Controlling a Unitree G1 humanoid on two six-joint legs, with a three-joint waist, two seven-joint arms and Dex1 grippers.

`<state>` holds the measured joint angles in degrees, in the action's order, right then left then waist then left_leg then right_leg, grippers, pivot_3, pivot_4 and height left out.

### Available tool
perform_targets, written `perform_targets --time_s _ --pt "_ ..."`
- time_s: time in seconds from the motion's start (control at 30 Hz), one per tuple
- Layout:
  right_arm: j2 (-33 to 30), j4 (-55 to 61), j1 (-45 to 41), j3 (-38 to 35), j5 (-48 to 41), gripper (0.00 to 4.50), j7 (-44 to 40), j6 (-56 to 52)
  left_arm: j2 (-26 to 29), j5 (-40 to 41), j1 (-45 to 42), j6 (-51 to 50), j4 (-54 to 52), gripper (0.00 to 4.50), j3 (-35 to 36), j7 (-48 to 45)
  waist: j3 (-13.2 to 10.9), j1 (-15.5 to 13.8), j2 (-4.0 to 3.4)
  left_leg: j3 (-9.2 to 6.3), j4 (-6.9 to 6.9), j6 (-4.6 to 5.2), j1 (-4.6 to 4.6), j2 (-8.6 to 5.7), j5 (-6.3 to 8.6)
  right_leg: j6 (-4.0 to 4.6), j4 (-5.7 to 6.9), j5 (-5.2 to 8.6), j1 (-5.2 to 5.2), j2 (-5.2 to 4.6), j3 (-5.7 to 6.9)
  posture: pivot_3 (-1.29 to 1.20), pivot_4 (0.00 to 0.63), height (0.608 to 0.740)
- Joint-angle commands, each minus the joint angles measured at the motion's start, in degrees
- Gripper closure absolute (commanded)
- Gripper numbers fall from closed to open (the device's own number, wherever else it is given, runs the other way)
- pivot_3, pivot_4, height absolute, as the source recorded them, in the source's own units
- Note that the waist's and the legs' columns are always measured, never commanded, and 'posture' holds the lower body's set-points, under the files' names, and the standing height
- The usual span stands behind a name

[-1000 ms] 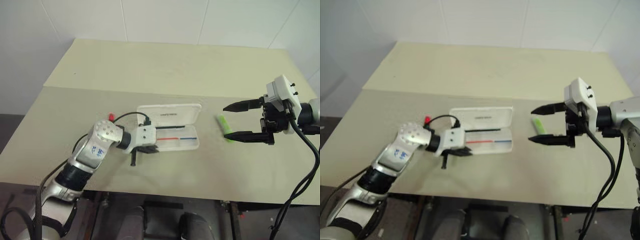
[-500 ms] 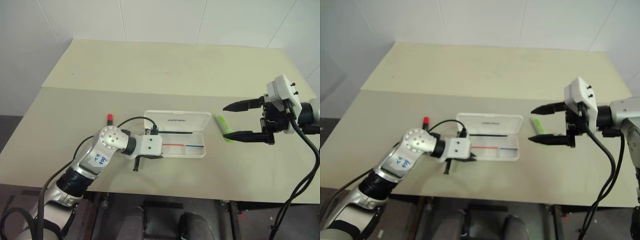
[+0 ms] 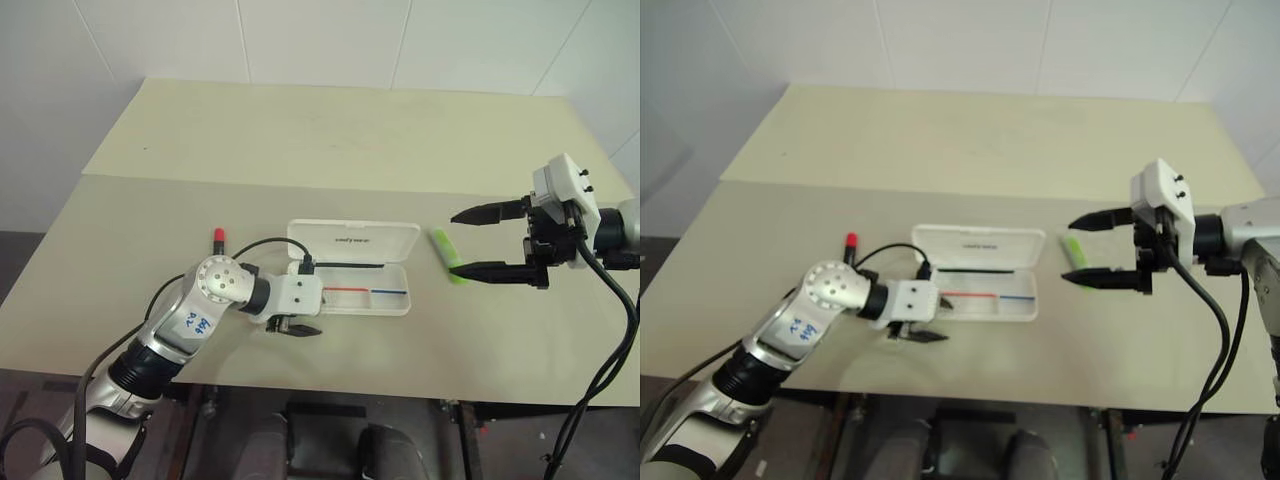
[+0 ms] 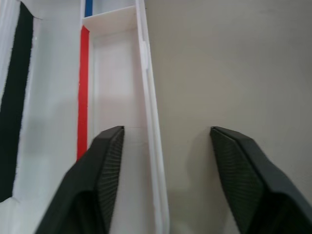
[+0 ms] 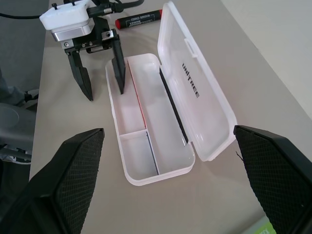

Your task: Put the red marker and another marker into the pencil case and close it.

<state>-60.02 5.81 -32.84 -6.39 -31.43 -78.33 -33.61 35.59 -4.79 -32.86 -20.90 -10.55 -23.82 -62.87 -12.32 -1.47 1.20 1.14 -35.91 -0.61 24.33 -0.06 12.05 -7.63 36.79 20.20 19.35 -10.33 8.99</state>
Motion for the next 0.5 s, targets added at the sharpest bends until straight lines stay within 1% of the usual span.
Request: perform_targets --time_s 0.03,0.07,0.1,0.3,0.43,0.5 --pt "-0.1 -1.1 -1.0 -0.1 0.5 0.0 -0.2 1.5 -0.6 1.0 0.9 -1.2 -2.4 0.42 0.6 0.5 0.0 0.0 0.0 0.0 0.0 0.0 0.0 0.0 0.0 0.0 0.0 0.0 0.0 0.0 0.0 0.0 0.15 0.74" --pt "-0.1 -1.5 -1.1 0.0 0.6 0.0 -0.3 1.6 -0.7 1.7 0.9 -1.9 -2.9 0.11 0.9 0.3 0.0 0.0 0.0 0.0 0.0 0.0 0.0 0.0 0.0 0.0 0.0 0.0 0.0 0.0 0.0 0.0 0.15 0.74" --pt "-0.1 -2.1 -1.3 0.4 0.8 0.0 -0.5 1.8 -0.8 4.1 0.7 -4.1 -4.9 0.05 2.0 -0.6 0.0 0.0 -0.02 0.0 0.0 0.0 0.0 0.0 0.0 0.0 0.0 0.0 0.0 0.0 0.0 0.0 0.15 0.74" --pt "-0.4 -7.4 -1.5 3.6 4.5 0.0 -1.0 3.8 -1.7 15.8 -1.5 -19.4 -14.2 0.05 8.3 -1.1 -0.1 0.0 -0.04 -0.02 -0.01 0.0 0.04 0.01 0.0 0.0 0.02 0.0 0.03 0.0 0.0 0.0 0.15 0.74" --pt "0.7 -10.6 -2.7 5.1 6.6 0.0 -0.3 4.5 0.0 18.5 -1.1 -23.5 -18.3 0.05 10.1 0.4 -0.1 0.0 -0.07 0.0 0.0 -0.01 0.04 -0.01 0.0 0.0 0.0 0.0 0.03 0.0 -0.01 0.0 0.15 0.74" --pt "1.9 -12.6 -3.8 6.3 8.8 0.0 1.3 5.6 0.6 20.2 -0.8 -24.8 -19.8 0.05 11.5 1.2 -0.1 0.1 -0.07 0.0 -0.01 -0.01 0.03 -0.01 -0.01 0.0 0.01 0.0 0.03 0.0 -0.01 0.0 0.15 0.74"
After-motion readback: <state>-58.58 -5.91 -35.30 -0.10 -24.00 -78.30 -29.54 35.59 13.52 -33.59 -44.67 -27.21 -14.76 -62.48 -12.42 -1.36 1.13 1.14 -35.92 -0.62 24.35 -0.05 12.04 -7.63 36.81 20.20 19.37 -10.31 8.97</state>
